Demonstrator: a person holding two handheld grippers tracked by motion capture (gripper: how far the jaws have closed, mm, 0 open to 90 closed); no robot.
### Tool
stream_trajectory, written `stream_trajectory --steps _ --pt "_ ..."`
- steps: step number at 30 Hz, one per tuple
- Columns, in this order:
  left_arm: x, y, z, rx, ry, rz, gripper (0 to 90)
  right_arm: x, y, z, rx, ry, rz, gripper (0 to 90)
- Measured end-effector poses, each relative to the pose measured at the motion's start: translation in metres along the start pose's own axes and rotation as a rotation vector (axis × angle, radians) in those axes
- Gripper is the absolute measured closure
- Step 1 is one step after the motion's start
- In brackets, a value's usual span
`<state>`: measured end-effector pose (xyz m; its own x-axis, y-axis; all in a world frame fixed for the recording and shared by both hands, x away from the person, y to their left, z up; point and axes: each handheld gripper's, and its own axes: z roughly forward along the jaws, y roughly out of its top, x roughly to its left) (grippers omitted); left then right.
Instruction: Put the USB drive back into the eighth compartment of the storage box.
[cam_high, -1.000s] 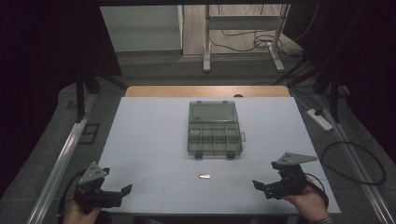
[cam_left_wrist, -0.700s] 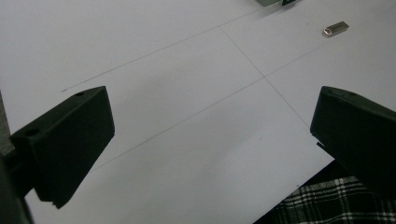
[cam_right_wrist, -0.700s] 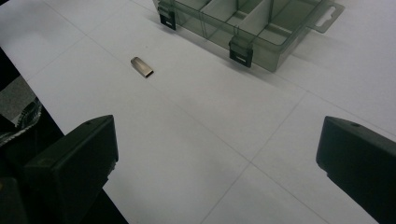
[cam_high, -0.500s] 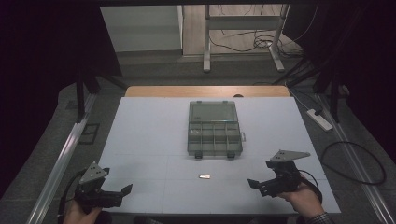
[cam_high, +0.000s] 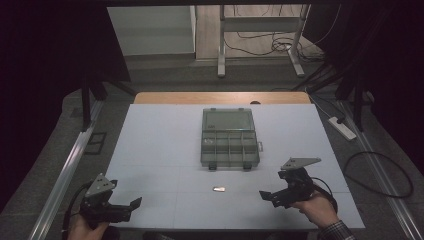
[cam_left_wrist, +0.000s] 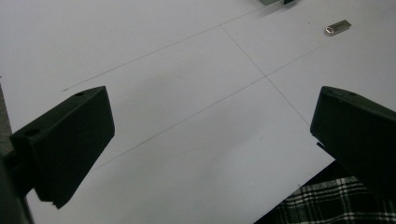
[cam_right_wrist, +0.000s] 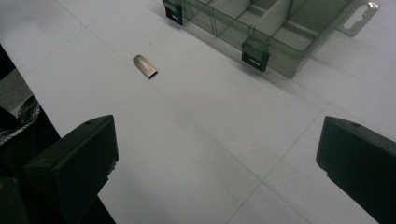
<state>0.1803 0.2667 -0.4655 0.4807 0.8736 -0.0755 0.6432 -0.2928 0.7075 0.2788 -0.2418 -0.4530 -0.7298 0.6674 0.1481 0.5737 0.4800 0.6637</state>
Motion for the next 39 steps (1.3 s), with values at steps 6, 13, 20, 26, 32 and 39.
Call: stream_trajectory --steps 6,13,20,26,32,39 --pt "0.0 0.0 0.0 0.001 0.001 0.0 0.0 0.0 0.005 0.004 -0.003 -0.002 -0.022 0.0" --pt "0.0 0.0 0.0 0.001 0.001 0.001 0.0 0.0 0.009 0.011 0.007 0.006 -0.05 0.0" --pt "0.0 0.0 0.0 0.0 0.0 0.0 0.0 0.001 0.016 0.018 0.014 0.008 -0.072 0.0" --pt "0.0 0.0 0.0 0.0 0.0 0.0 0.0 0.001 0.021 0.024 0.03 0.024 -0.07 0.0" --pt "0.0 0.0 0.0 0.0 0.0 0.001 0.0 0.002 0.025 0.031 0.034 0.031 -0.078 0.0" --pt "0.0 0.0 0.0 0.0 -0.002 0.003 0.0 0.004 0.028 0.037 0.034 0.037 -0.094 0.0"
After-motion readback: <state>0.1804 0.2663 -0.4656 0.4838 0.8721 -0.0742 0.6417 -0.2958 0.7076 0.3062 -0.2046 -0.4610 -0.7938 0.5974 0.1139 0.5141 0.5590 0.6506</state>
